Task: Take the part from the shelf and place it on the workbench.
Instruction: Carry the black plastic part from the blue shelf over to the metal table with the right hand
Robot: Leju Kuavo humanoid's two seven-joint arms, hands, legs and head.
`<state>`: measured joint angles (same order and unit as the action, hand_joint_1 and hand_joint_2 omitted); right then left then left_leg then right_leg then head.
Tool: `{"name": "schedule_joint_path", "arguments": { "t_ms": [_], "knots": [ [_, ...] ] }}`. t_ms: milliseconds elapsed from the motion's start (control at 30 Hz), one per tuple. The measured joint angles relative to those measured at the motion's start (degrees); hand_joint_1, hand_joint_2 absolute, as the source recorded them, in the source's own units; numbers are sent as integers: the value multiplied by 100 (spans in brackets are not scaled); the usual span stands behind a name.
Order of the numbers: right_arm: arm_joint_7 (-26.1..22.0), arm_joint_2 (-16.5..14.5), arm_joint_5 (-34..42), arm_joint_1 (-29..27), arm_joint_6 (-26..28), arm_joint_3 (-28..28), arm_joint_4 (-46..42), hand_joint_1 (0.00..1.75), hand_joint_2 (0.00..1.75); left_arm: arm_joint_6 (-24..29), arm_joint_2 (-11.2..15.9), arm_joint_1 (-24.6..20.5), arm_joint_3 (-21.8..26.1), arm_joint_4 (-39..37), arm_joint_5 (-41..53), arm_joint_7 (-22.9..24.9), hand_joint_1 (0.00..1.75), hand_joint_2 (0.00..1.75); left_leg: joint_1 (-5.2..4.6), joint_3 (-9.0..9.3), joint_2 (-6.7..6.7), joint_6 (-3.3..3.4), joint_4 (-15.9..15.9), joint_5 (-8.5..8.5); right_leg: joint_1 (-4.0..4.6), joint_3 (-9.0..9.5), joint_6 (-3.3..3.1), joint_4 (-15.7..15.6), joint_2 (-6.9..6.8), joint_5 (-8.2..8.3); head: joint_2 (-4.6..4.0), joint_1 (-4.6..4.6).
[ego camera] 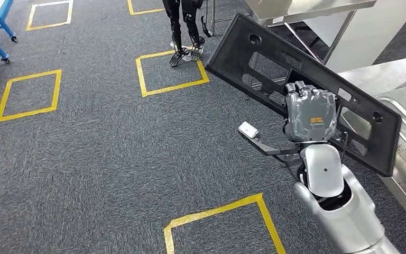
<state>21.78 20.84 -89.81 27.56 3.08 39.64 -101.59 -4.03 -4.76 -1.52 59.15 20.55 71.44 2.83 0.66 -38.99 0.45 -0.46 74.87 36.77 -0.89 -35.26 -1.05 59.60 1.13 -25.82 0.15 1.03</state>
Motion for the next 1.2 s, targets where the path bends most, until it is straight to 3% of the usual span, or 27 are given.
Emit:
{"name": "schedule_joint_path", "arguments": {
  "t_ms": [33, 67, 100, 133, 200, 233, 300, 367, 433, 467, 500, 533, 567, 667, 733, 800, 867, 933, 1000, 1033, 1067, 1100, 1167, 1200],
  "knots": [
    [57, 178, -1, 14, -29, 27, 2, 175, 175, 17, 0, 20, 3, 0, 48, -16, 0, 175, 0, -31, -7, 15, 26, -81, 7, 2, -1, 7, 71, -1, 0, -1],
    [145, 351, -3, 26, -74, 56, -6, 175, 175, 37, -1, 43, 9, 0, 97, -45, 0, 175, 0, 45, -36, 38, -179, -266, 8, 5, 1, 15, 150, -2, 0, -1],
    [254, 554, -3, 26, -126, 80, -28, 175, 175, 61, -4, 65, 24, 0, 157, -98, 0, 175, 0, 199, -120, 67, -556, -509, 4, 6, 6, 26, 233, -5, 0, -1],
    [354, 769, -4, -1, -168, 86, -65, 175, 175, 93, -10, 89, 51, 0, 218, -181, 0, 175, 7, 373, -286, 98, -943, -694, 4, -2, 21, 39, 301, -11, 0, -2],
    [480, 1247, -6, -186, -210, -1, -159, 175, 175, 187, -39, 114, 126, 2, 335, -435, 0, 175, 11, 592, -552, 133, -1462, -859, -6, -36, 79, 55, 407, -10, 0, -4],
    [497, 1480, -7, -350, -214, -117, -208, 175, 175, 243, -54, 121, 174, 6, 391, -567, 0, 175, 6, 624, -598, 145, -1528, -845, -16, -53, 123, 47, 454, 3, 0, -4],
    [474, 1875, -7, -736, -225, -469, -302, 175, 175, 343, -93, 126, 274, 27, 493, -759, 0, 175, -5, 646, -474, 199, -1598, -874, -47, -70, 211, 20, 523, 29, 0, -4],
    [438, 2146, -7, -1021, -281, -869, -378, 175, 175, 396, -136, 140, 380, 68, 590, -814, 0, 175, -3, 688, -303, 285, -1691, -921, -39, -164, 271, 208, 313, -114, 0, -14],
    [421, 2302, -9, -1180, -375, -1171, -421, 175, 175, 410, -174, 161, 482, 115, 675, -782, 0, 175, -21, 709, -110, 339, -1731, -931, -31, -445, 312, 818, 25, -461, 0, -19],
    [410, 2339, -10, -1257, -423, -1276, -431, 175, 175, 410, -190, 162, 529, 137, 717, -750, 0, 175, -31, 709, -16, 352, -1730, -924, -38, -613, 333, 1180, -28, -617, 0, -18],
    [401, 2359, -11, -1353, -463, -1365, -436, 175, 175, 405, -211, 154, 576, 157, 760, -713, 0, 175, -36, 709, 69, 358, -1728, -915, -47, -725, 351, 1434, -53, -691, 0, -18],
    [392, 2369, -11, -1453, -496, -1454, -438, 175, 175, 400, -230, 139, 623, 179, 801, -683, 0, 175, -38, 710, 150, 359, -1725, -907, -56, -741, 366, 1497, -73, -663, 0, -18],
    [386, 2372, -11, -1543, -515, -1541, -438, 175, 175, 392, -251, 121, 663, 199, 837, -661, 0, 175, -38, 713, 225, 354, -1719, -897, -64, -635, 377, 1321, -105, -535, 0, -18],
    [386, 2387, -11, -1680, -526, -1802, -438, 175, 175, 379, -306, 88, 749, 247, 891, -635, 0, 175, -63, 734, 420, 300, -1675, -841, -40, -14, 339, 219, -385, -110, 0, -18],
    [382, 2395, -11, -1732, -526, -1919, -437, 175, 175, 369, -328, 69, 794, 273, 918, -614, 0, 175, -91, 765, 522, 245, -1666, -808, 2, 107, 262, -24, -450, -78, 0, -17],
    [364, 2398, -11, -1807, -524, -1993, -433, 175, 175, 353, -346, 33, 837, 296, 962, -566, 0, 175, -93, 799, 598, 185, -1676, -782, -9, 105, 191, -43, -326, -50, 0, -14],
    [337, 2383, -11, -1864, -518, -2054, -426, 175, 175, 341, -358, 7, 877, 318, 1003, -505, 0, 175, -74, 749, 408, 126, -1508, -631, -46, 115, 116, -85, -216, -16, 0, -10],
    [307, 2339, -11, -1881, -512, -2088, -409, 175, 175, 329, -369, 5, 923, 331, 1033, -467, 0, 175, -53, 479, 102, 95, -893, -268, -54, 106, 59, -102, -112, 4, 0, -8],
    [271, 2260, -11, -1878, -509, -2093, -374, 175, 175, 311, -378, 7, 964, 342, 1065, -453, 0, 175, -49, 127, 9, 92, -166, 19, -38, 87, 37, -95, 20, 10, 0, -7],
    [252, 2212, -11, -1867, -512, -2093, -350, 175, 175, 299, -379, 8, 978, 346, 1086, -451, 0, 175, -49, 50, 1, 99, -22, 10, -30, 83, 33, -90, 94, 12, 0, -7],
    [237, 2164, -11, -1843, -515, -2093, -323, 175, 175, 287, -381, 8, 987, 352, 1108, -450, 0, 175, -50, 78, -10, 115, -107, -115, -24, 83, 32, -83, 171, 13, 0, -7],
    [223, 2116, -11, -1803, -519, -2093, -292, 175, 175, 277, -381, 8, 994, 357, 1128, -449, 0, 175, -53, 206, -47, 142, -402, -325, -19, 84, 33, -75, 247, 13, 0, -7],
    [199, 1983, -11, -1644, -532, -2090, -192, 175, 175, 252, -376, 11, 1016, 375, 1173, -452, 0, 175, -51, 547, -338, 227, -1206, -716, -19, 68, 47, -49, 392, 16, 0, -9],
    [191, 1902, -11, -1538, -542, -2077, -122, 175, 175, 237, -375, 5, 1032, 383, 1192, -455, 0, 175, -55, 662, -467, 258, -1484, -817, -31, 47, 70, -38, 460, 23, 0, -9]
  ]
}}
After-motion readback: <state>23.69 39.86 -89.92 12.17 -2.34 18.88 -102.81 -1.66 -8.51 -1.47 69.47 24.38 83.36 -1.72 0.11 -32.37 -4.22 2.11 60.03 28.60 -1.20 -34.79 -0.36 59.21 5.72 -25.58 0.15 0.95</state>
